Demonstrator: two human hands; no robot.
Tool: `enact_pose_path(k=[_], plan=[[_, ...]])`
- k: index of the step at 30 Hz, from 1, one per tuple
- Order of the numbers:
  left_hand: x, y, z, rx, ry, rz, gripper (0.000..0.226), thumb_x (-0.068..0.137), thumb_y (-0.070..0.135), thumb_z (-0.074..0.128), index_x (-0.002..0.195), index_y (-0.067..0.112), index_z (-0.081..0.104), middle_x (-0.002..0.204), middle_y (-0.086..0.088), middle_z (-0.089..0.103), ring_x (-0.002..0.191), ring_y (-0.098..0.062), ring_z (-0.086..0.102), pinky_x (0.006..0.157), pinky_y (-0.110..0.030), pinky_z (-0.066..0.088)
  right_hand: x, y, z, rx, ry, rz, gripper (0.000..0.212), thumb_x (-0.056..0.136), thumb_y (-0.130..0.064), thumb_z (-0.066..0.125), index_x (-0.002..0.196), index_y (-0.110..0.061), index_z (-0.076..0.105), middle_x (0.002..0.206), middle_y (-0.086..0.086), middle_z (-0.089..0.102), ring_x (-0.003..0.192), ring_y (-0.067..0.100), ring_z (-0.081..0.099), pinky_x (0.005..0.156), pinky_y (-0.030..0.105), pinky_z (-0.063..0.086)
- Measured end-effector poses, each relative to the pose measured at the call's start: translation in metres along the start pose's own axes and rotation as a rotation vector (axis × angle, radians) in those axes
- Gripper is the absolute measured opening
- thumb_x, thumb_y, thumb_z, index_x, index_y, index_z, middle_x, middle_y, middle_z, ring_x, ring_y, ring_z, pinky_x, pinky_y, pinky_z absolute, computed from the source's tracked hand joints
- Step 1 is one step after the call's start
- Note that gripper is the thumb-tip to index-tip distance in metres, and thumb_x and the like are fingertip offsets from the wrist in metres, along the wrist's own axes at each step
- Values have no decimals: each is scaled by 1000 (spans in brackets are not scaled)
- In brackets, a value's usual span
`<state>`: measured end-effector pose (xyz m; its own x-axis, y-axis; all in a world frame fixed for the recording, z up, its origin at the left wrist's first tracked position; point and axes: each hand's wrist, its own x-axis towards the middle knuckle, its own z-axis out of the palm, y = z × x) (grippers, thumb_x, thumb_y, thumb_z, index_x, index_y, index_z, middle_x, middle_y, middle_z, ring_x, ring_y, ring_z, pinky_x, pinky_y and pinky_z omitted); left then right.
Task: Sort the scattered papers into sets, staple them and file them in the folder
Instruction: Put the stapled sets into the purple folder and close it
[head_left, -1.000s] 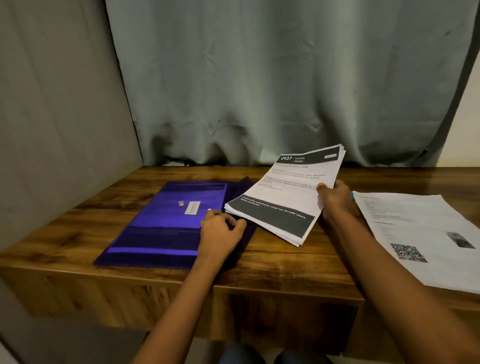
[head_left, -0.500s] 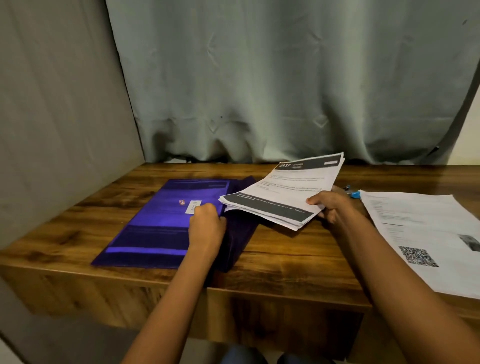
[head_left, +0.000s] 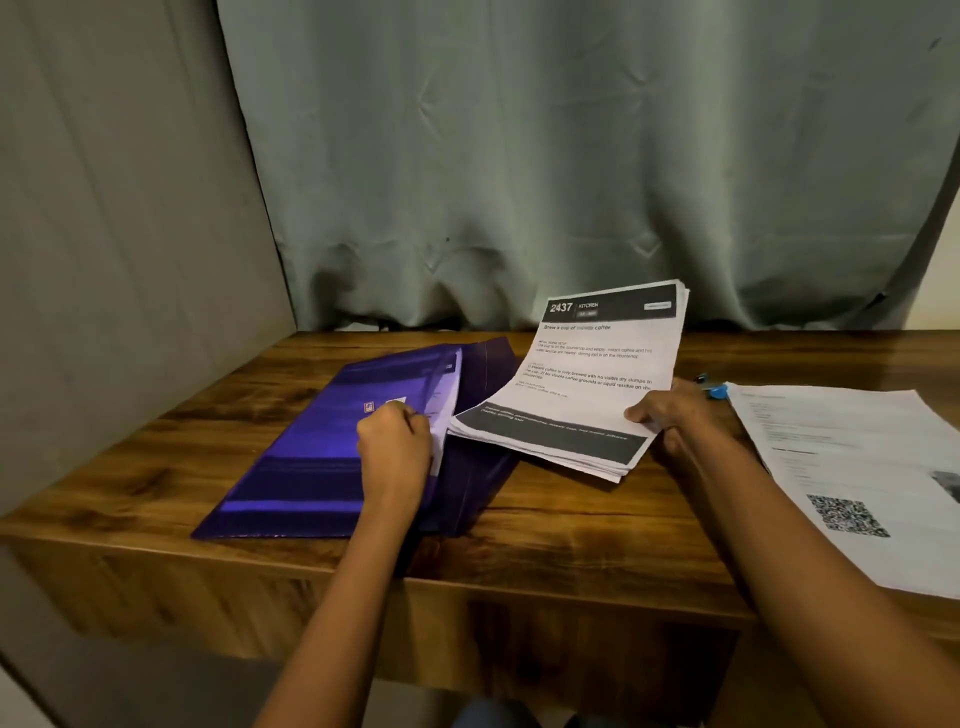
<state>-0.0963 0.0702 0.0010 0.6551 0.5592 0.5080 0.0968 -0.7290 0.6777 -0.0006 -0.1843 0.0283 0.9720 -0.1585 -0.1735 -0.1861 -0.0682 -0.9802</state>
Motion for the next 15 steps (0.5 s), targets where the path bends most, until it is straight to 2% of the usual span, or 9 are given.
enact_pose_path(k=[2, 5, 8, 9, 10, 12, 15], plan=[[-3, -2, 1, -17, 2, 2, 27, 93, 4, 48, 67, 4, 54, 58, -3, 47, 49, -7, 43, 41, -12, 36, 3, 2, -1, 31, 2, 39, 50, 80, 21, 57, 126, 0, 53, 135, 16, 54, 117, 38, 55, 89, 42, 51], [-5, -3, 2, -26, -6, -7, 28, 93, 4, 47, 65, 3, 52, 58, -5, 48, 49, -12, 45, 41, -14, 35, 4, 5, -1, 50, 10, 70, 41, 80, 21, 57, 113, -4, 55, 126, 18, 59, 100, 39, 62, 64, 37, 53], [-4, -4, 2, -27, -12, -17, 29, 93, 4, 47, 64, 5, 50, 59, -5, 47, 49, -12, 44, 38, -17, 29, 4, 9, 4, 43, 2, 75, 39, 81, 19, 57, 116, 2, 55, 117, 20, 63, 66, 29, 65, 41, 25, 49], [-4, -3, 2, -27, -13, -17, 30, 93, 4, 47, 63, 6, 49, 58, -4, 45, 49, -12, 43, 39, -17, 27, 3, 8, 7, 49, -6, 71, 40, 80, 19, 57, 118, 3, 55, 116, 20, 63, 67, 28, 66, 44, 27, 51], [-5, -2, 2, -26, -15, -16, 30, 93, 5, 47, 63, 6, 48, 57, -3, 45, 50, -12, 43, 39, -16, 26, 0, 8, 10, 61, -10, 59, 43, 80, 21, 57, 119, 3, 56, 121, 20, 62, 80, 31, 68, 56, 31, 55], [-6, -1, 1, -17, -20, -19, 29, 94, 6, 48, 65, 6, 50, 58, -2, 46, 50, -11, 45, 39, -16, 27, -4, 7, 14, 61, 13, 18, 48, 79, 22, 57, 124, 3, 54, 130, 18, 57, 110, 36, 59, 77, 34, 50], [-6, 1, 1, 1, -22, -17, 26, 95, 7, 48, 70, 5, 54, 60, -3, 48, 51, -11, 49, 39, -14, 28, -8, 8, 18, -2, 24, -68, 49, 81, 17, 60, 126, 1, 52, 134, 17, 55, 118, 35, 55, 77, 33, 47]])
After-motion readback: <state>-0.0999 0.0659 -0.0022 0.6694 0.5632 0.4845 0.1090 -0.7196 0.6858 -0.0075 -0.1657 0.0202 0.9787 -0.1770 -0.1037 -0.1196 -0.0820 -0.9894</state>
